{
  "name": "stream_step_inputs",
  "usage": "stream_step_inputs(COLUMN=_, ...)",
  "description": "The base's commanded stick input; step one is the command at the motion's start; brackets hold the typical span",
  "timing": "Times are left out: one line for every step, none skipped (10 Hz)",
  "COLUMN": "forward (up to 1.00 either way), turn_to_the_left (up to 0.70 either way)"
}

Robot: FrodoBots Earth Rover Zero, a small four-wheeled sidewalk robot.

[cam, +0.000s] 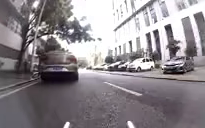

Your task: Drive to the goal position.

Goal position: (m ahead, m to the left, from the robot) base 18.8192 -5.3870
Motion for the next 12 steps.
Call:
stream_step_inputs(forward=0.45, turn_to_the_left=0.0)
stream_step_inputs(forward=0.45, turn_to_the_left=0.0)
stream_step_inputs(forward=0.45, turn_to_the_left=0.0)
stream_step_inputs(forward=0.45, turn_to_the_left=0.0)
stream_step_inputs(forward=0.45, turn_to_the_left=0.0)
stream_step_inputs(forward=0.45, turn_to_the_left=0.03)
stream_step_inputs(forward=0.45, turn_to_the_left=0.27)
stream_step_inputs(forward=0.45, turn_to_the_left=0.27)
stream_step_inputs(forward=0.45, turn_to_the_left=0.27)
stream_step_inputs(forward=0.45, turn_to_the_left=0.27)
stream_step_inputs(forward=0.45, turn_to_the_left=0.27)
stream_step_inputs(forward=0.45, turn_to_the_left=0.27)
